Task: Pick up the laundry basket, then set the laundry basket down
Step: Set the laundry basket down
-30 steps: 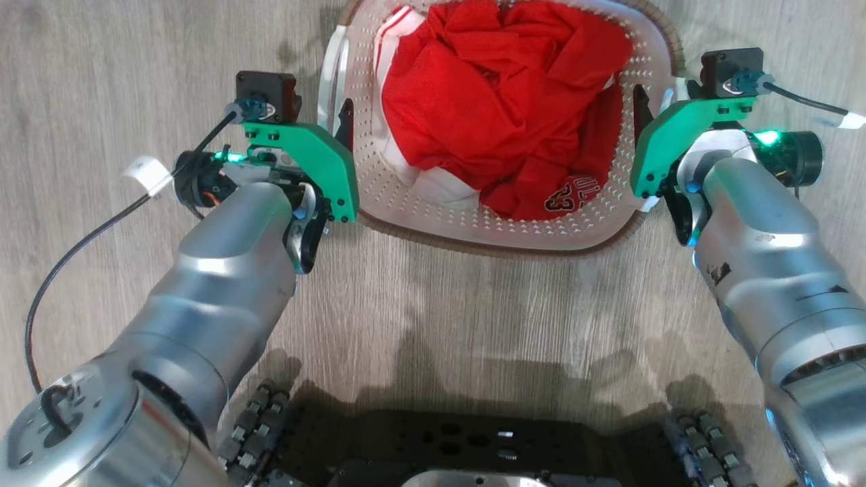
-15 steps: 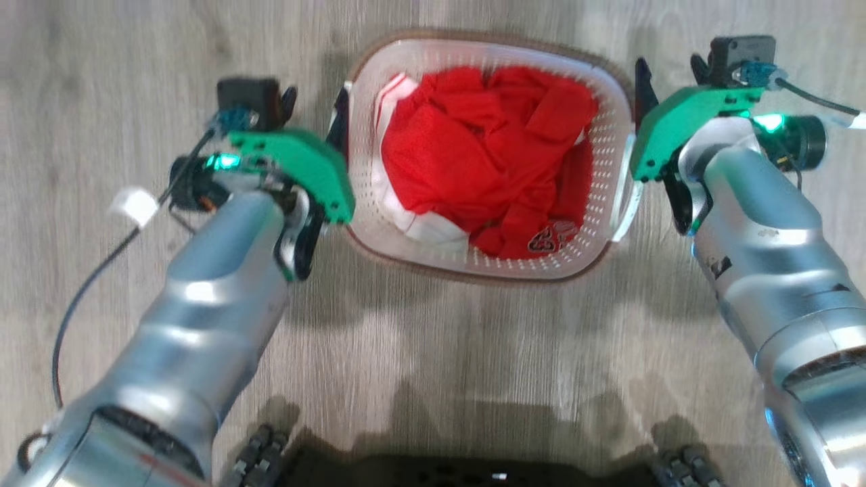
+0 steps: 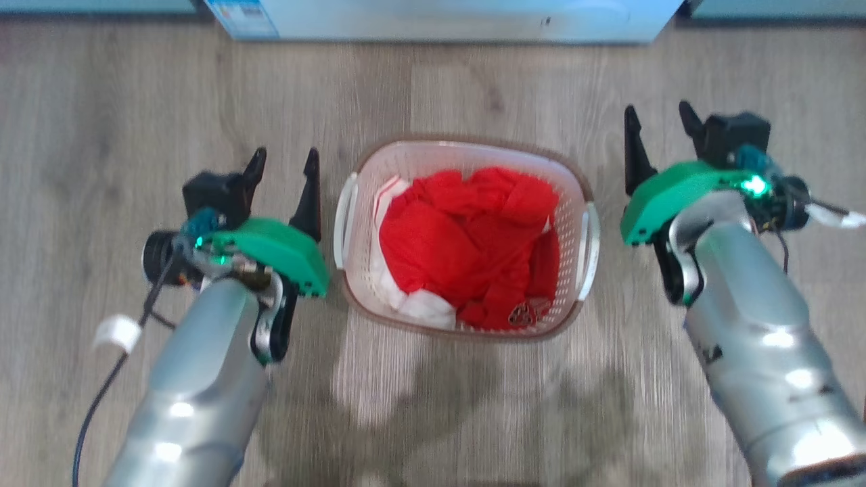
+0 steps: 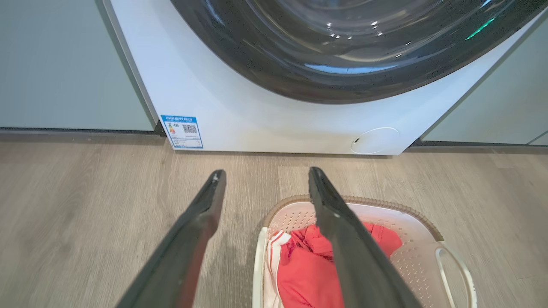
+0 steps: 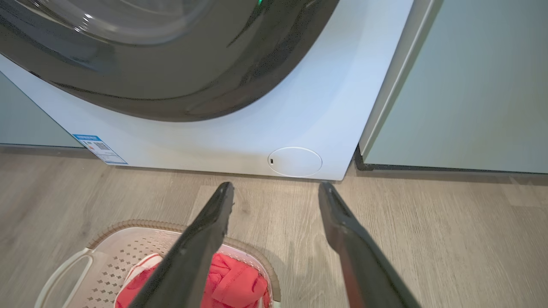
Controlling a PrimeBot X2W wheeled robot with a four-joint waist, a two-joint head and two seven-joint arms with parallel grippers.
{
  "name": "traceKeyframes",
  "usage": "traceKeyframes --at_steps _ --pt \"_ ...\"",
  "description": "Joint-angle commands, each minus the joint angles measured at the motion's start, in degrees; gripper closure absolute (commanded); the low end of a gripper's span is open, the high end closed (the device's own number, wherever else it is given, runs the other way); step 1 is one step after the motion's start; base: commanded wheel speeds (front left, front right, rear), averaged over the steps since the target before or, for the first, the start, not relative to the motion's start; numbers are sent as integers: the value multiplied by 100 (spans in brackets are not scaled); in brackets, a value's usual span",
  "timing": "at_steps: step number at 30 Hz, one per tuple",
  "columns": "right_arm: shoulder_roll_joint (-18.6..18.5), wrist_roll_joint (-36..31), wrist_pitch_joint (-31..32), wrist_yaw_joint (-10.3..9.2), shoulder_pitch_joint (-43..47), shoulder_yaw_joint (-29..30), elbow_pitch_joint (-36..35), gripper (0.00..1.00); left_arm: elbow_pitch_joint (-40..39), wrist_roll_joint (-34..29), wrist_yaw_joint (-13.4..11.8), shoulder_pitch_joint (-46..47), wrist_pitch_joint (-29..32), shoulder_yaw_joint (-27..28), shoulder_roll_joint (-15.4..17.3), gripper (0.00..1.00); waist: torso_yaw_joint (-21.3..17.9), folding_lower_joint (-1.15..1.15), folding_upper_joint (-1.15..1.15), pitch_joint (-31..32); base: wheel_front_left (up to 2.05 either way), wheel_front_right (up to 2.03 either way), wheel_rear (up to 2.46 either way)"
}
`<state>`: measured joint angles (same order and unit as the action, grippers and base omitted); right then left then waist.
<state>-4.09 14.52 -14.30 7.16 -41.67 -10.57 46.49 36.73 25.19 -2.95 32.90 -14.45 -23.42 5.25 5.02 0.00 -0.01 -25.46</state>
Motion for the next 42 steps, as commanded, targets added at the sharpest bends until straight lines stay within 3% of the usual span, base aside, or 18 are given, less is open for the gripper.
traceKeyframes --at_steps 1,10,23,42 --pt "121 -43 -69 33 166 -64 -236 0 -234 -111 18 -79 -54 249 149 0 -27 0 1 387 0 0 0" --pt "121 -40 -69 33 1352 -18 -1461 0 -1443 -948 122 -1308 -54 965 -18 0 -40 0 1 1199 0 0 0" --pt "121 -116 -70 33 2869 64 -3101 0 -2736 -1515 70 -2701 -54 1586 -131 0 -153 0 1 1902 0 0 0" --pt "121 -117 -70 33 4146 228 -3875 0 -3241 -1616 103 -3711 -54 1828 -199 0 -258 0 1 2502 0 0 0"
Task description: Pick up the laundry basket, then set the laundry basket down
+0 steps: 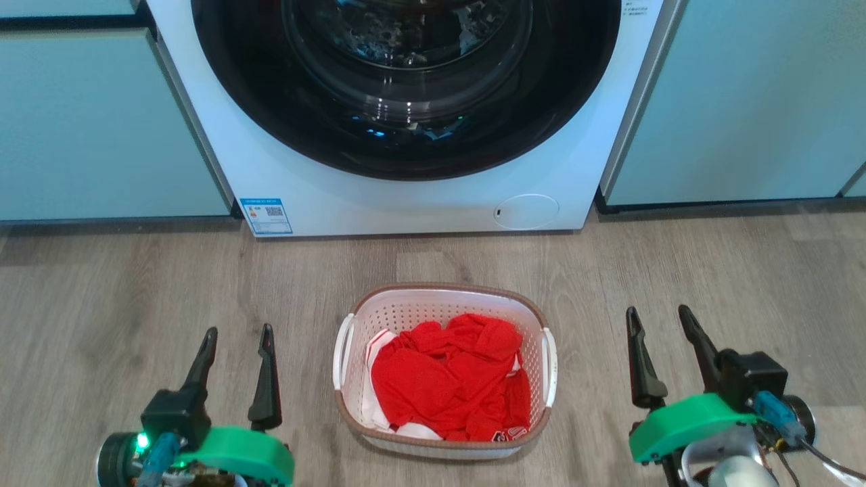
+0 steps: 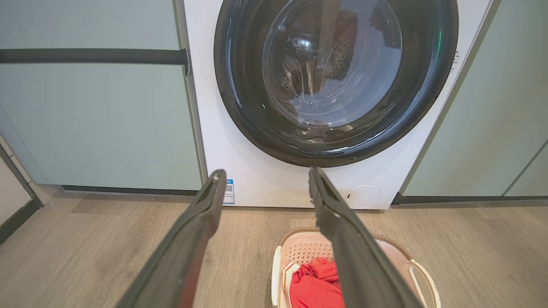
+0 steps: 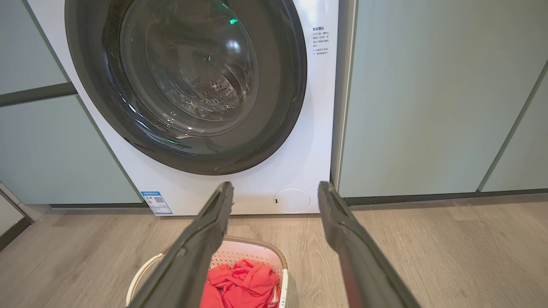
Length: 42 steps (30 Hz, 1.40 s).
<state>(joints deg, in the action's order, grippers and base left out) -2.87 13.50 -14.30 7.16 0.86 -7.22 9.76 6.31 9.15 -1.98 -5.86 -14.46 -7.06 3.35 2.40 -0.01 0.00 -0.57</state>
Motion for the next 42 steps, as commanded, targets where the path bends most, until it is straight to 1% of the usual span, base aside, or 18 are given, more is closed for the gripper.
traceKeyframes --at_steps 1,9,20,35,36,39,42 --pt "-1 -5 -70 33 -73 -108 -216 0 -217 1 9 141 -53 193 -12 0 4 1 0 37 0 0 0" --pt "-1 -21 -70 33 -13 -13 -267 0 -205 -84 -48 34 -53 180 -23 0 43 1 0 121 0 0 0" --pt "-1 -23 -70 33 -47 60 -246 0 -171 -95 -54 45 -53 178 -30 0 58 1 0 109 0 0 0" --pt "-1 -1 -70 33 -77 85 -221 0 -227 -107 5 68 -53 182 -36 0 44 1 0 83 0 0 0" --pt "22 5 2 0 96 181 -32 100 17 -59 -3 -138 2 -4 -9 100 45 1 0 81 0 0 0" --pt "42 17 11 0 152 158 250 100 296 -41 -2 -191 29 -17 -9 100 44 1 0 80 0 0 0" --pt "32 214 43 1 145 169 239 100 290 165 17 -169 64 1 -5 100 37 1 0 79 0 0 0"
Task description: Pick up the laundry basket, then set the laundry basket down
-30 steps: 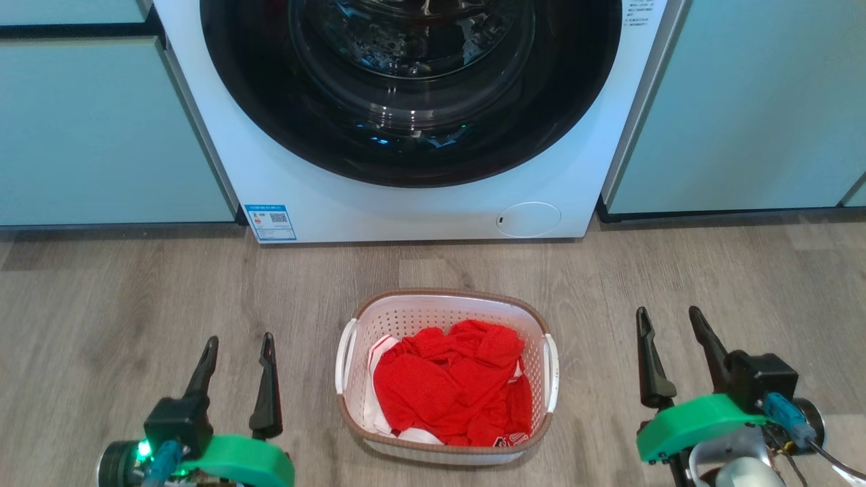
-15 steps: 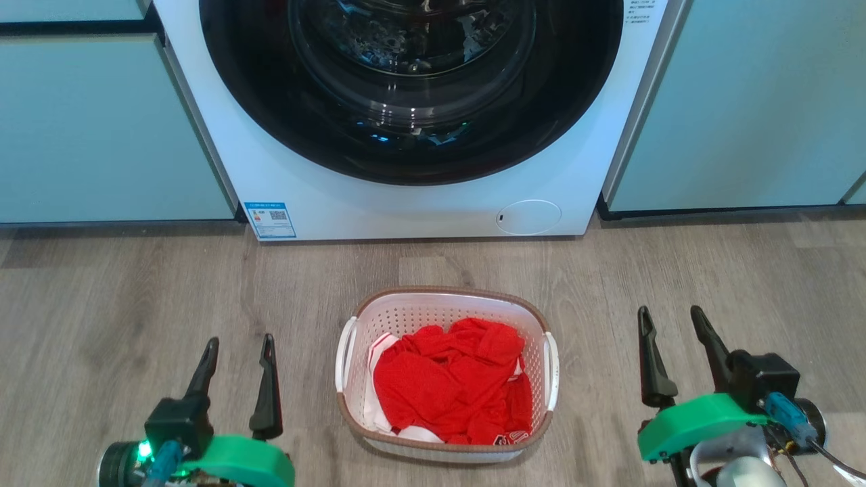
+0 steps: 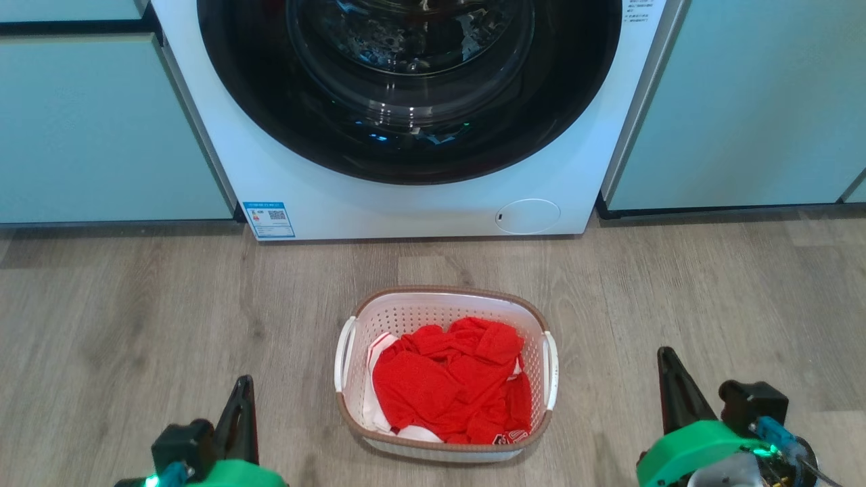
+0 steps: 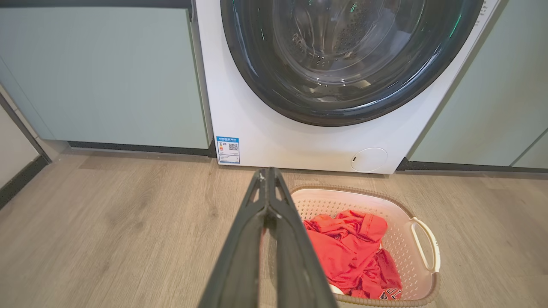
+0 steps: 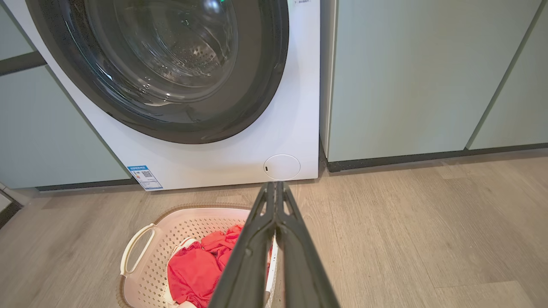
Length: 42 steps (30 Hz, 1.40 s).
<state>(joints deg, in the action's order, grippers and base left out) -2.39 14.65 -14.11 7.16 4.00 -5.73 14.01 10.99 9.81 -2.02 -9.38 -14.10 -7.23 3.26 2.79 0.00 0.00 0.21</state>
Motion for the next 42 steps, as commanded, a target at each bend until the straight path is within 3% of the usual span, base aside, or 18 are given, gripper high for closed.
traceKeyframes --at_steps 1,42 --pt "-21 168 38 1 -176 25 -185 100 -175 171 27 193 42 26 7 100 -4 0 0 0 0 0 0" --pt "-138 2805 594 12 -454 278 -123 100 -2 2943 335 648 621 359 78 100 -95 0 0 -13 0 0 0"
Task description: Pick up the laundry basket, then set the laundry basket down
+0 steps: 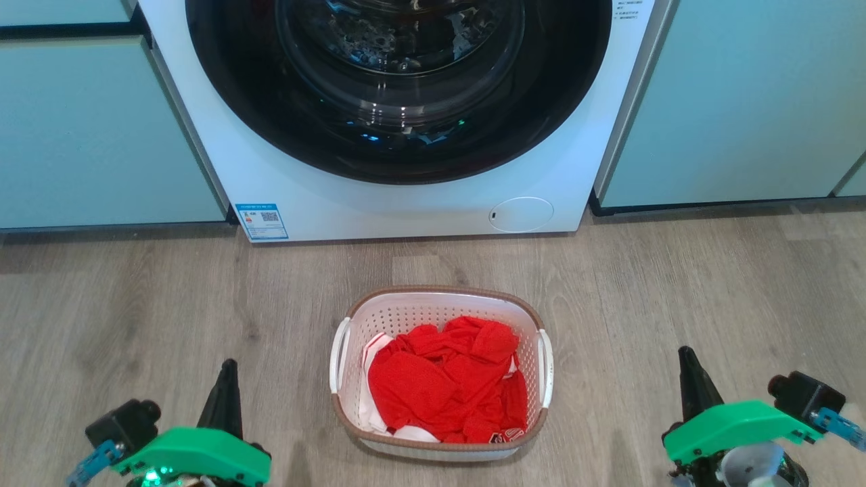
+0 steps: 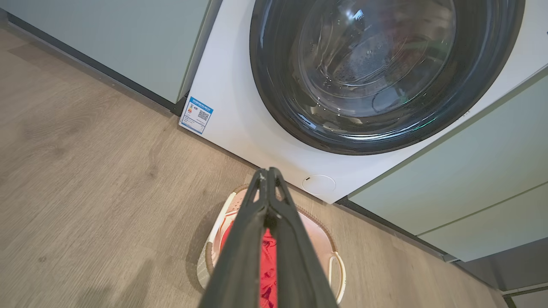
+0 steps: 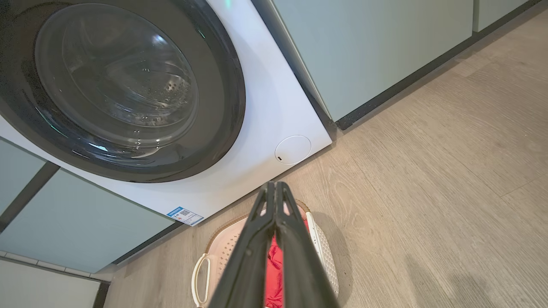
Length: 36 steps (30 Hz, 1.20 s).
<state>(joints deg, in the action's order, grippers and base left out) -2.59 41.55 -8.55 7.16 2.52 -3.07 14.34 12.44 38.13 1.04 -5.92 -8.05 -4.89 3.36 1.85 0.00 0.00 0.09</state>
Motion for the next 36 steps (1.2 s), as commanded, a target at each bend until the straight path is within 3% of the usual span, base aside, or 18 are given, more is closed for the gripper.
traceKeyframes --at_steps 1,36 --pt "-120 180 53 12 -313 20 -154 100 -143 178 38 313 31 135 69 100 -3 0 0 -1 0 0 0" --pt "-156 2471 621 21 -555 337 -106 100 -11 2605 312 710 605 505 77 100 -85 0 0 -12 0 0 0"
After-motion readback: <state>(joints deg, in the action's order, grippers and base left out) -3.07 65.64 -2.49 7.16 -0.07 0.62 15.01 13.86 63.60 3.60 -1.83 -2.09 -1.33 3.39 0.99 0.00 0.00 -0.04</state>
